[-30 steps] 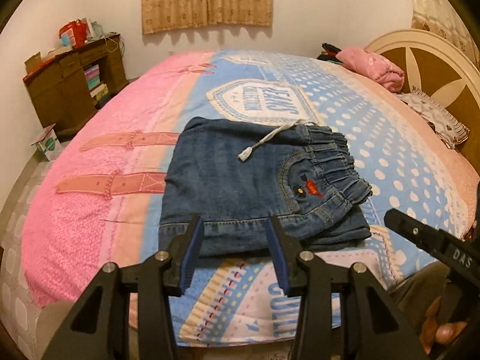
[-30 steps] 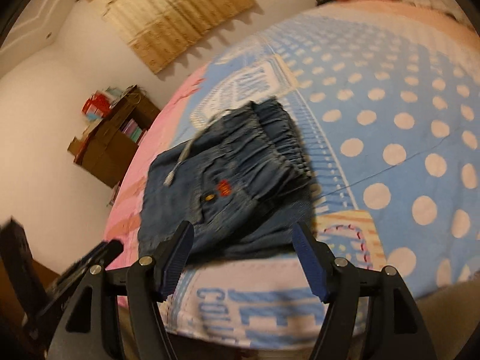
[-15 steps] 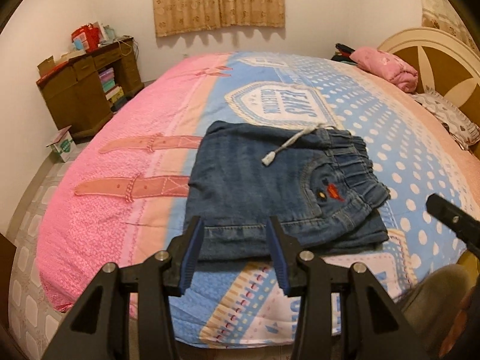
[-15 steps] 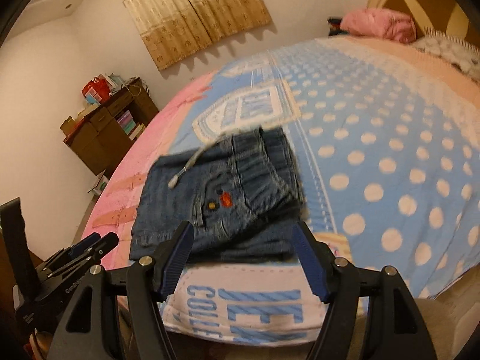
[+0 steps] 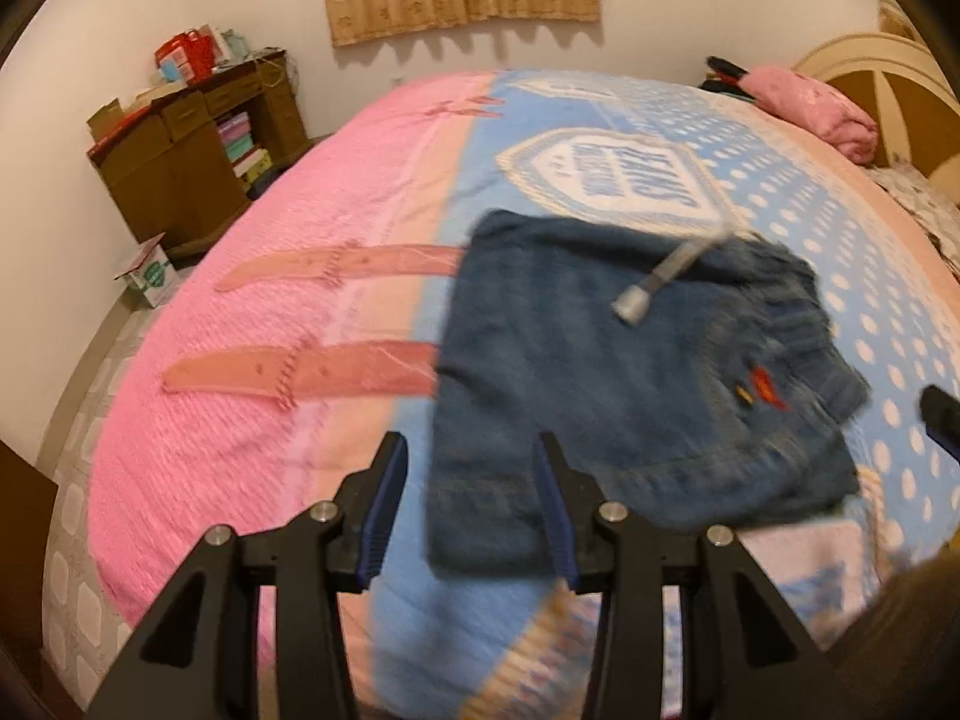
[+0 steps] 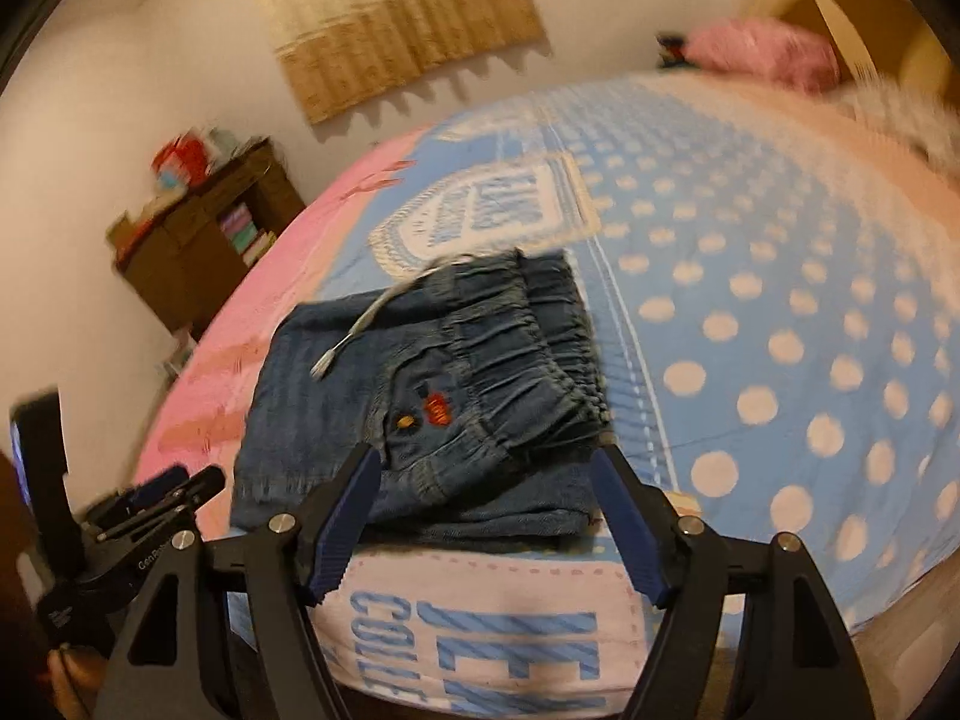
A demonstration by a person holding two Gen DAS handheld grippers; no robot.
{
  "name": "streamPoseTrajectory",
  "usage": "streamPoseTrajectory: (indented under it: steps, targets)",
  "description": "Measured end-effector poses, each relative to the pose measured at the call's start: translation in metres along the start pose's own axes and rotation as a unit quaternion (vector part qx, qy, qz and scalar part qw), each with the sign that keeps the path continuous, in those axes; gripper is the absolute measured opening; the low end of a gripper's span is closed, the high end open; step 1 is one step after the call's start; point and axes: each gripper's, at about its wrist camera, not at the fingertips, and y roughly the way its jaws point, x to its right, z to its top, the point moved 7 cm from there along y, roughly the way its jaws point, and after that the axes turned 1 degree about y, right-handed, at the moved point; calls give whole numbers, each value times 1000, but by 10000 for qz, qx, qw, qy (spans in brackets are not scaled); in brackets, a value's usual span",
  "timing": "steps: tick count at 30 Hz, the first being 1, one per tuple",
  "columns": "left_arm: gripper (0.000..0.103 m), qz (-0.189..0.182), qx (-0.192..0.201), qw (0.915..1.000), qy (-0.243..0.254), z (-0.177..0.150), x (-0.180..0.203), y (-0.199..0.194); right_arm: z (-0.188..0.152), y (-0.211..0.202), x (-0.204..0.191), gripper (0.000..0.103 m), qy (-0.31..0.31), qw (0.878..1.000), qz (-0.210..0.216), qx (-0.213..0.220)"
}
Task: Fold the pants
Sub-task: 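Grasp the elastic waistband with the right gripper and lift it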
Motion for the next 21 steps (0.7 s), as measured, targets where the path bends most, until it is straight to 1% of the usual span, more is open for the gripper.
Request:
streamPoseTrajectory:
  steps: [1, 2, 3, 4, 5, 7, 9, 11, 14, 16, 18, 19, 21]
  targets:
    - [47, -39, -34, 10000, -20, 9, -7, 9, 7, 4, 6, 74, 171, 9997, 154, -19]
    - [51, -89, -85, 9999, -42, 15, -12, 17, 14, 9, 12, 74, 347, 9988, 348, -54]
    - [56, -126, -154, 9998, -87, 22, -17, 25, 25, 19, 21, 74, 584, 9962, 638, -117]
    - [60, -195, -243, 9994, -153, 28, -22, 35, 31, 26, 26, 74, 710, 9944, 772, -155]
    - [63, -335, -332, 9986, -228, 35, -25, 44, 37, 35, 33, 74, 820, 9929, 834, -221]
    - [63, -559, -419, 9970, -330, 45, -27, 59, 45, 57, 51, 74, 1082, 9898, 855, -362]
    - [64, -665, -450, 9961, -353, 53, -26, 71, 49, 72, 62, 74, 1338, 9846, 1050, -394]
    - [67, -712, -534, 9955, -327, 57, -23, 85, 47, 91, 73, 74, 1610, 9792, 1131, -499]
    - [67, -781, -749, 9935, -365, 56, -17, 108, 42, 109, 79, 74, 1743, 9758, 1173, -606]
    - [68, -824, -777, 9926, -428, 55, -16, 116, 38, 119, 77, 74, 1796, 9729, 1255, -743]
    - [77, -783, -792, 9927, -463, 55, -16, 121, 33, 129, 70, 74, 1650, 9744, 1196, -952]
    - [79, -752, -785, 9929, -489, 55, -17, 123, 32, 130, 67, 74, 1506, 9778, 1109, -940]
    - [90, -723, -782, 9926, -588, 55, -20, 125, 30, 130, 59, 74, 1218, 9836, 960, -925]
